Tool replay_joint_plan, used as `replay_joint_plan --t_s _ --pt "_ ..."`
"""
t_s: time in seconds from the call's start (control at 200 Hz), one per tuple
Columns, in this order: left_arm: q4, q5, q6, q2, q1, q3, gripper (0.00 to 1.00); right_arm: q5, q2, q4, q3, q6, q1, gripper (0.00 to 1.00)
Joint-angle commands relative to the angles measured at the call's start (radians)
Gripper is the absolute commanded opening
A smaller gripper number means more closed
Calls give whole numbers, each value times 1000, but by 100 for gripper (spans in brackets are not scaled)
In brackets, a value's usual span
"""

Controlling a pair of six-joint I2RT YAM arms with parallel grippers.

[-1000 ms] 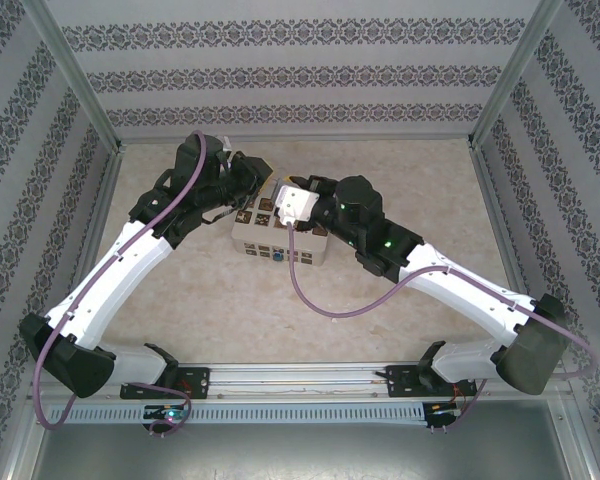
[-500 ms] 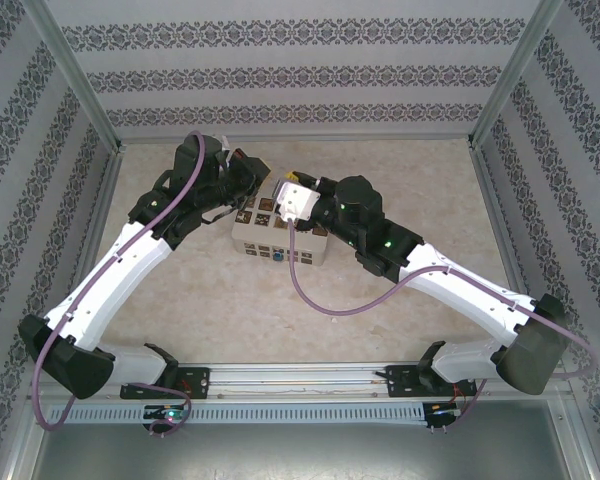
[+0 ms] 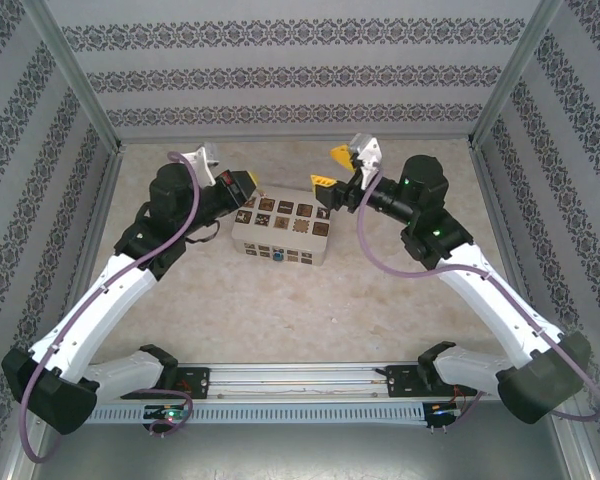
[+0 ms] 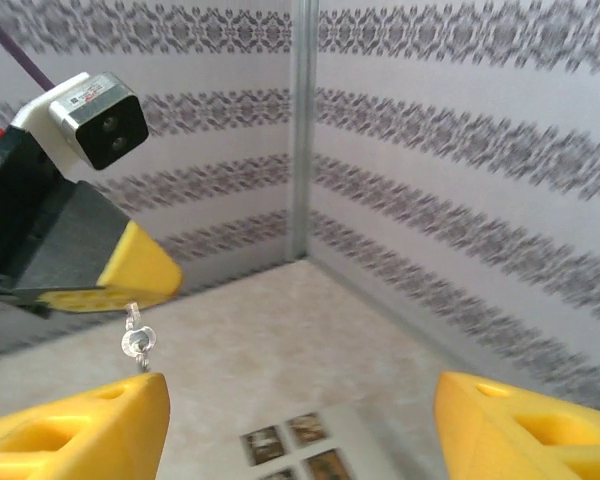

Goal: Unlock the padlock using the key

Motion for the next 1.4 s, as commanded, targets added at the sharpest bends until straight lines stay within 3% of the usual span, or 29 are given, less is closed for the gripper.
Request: replay_joint_plan --t_s 0.0,0.165,0.425,0.839,1.394 --pt "152 196 147 -13 40 6 0 -223 21 91 -26 335 -38 70" --pt "194 376 206 22 52 31 0 -343 58 138 -13 527 -72 69" --pt "150 460 297 65 52 100 0 -464 132 212 25 768 -51 67" --pt "191 499 278 121 53 118 0 -458 178 238 56 771 37 59" --pt "187 491 277 126 53 127 0 -450 253 235 95 764 63 45"
